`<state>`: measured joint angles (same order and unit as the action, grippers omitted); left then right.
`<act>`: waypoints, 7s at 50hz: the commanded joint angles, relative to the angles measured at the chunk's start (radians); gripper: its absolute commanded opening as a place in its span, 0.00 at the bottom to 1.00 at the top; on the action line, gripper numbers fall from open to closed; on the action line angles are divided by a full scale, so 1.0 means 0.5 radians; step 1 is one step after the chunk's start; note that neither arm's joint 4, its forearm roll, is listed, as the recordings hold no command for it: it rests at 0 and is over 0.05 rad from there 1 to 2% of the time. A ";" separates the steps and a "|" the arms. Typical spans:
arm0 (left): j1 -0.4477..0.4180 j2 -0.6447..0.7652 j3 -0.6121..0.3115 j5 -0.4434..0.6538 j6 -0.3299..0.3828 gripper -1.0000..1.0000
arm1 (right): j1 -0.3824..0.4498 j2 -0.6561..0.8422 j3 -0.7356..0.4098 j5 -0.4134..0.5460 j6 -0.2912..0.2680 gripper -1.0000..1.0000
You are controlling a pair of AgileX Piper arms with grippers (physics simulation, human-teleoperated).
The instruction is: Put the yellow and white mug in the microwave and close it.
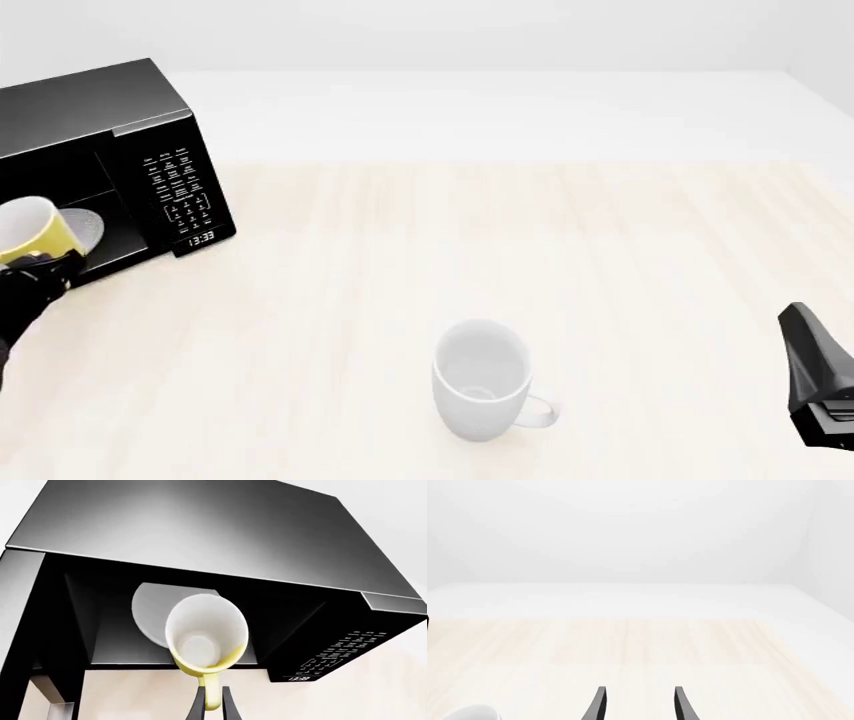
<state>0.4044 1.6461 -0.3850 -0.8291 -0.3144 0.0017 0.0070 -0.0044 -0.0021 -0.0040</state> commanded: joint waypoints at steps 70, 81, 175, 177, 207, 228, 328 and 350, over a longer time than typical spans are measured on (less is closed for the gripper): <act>0.137 0.417 -0.574 0.188 0.022 0.00 | 0.000 0.000 0.000 0.000 0.000 1.00; 0.142 0.489 -0.602 0.191 0.034 0.00 | 0.000 0.000 0.000 0.000 0.000 1.00; 0.019 -0.163 -0.146 0.294 0.059 1.00 | 0.000 0.000 0.000 0.000 0.000 1.00; 0.022 -0.191 -0.133 0.302 0.066 1.00 | 0.000 0.000 0.000 0.000 0.000 1.00; -0.009 -0.587 0.055 0.460 0.058 1.00 | 0.000 0.000 0.000 0.000 0.000 1.00; 0.004 -1.048 0.103 0.811 0.109 1.00 | 0.000 0.000 0.000 0.000 0.000 1.00; 0.358 -1.865 -0.668 2.222 0.051 1.00 | 0.016 0.030 0.001 -0.011 0.007 1.00; 0.650 -1.916 -0.753 2.342 0.052 1.00 | 0.016 0.031 0.001 -0.012 0.007 1.00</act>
<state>0.6657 0.6987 -0.7419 0.3153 -0.2868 0.0094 0.0215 -0.0039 -0.0074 -0.0008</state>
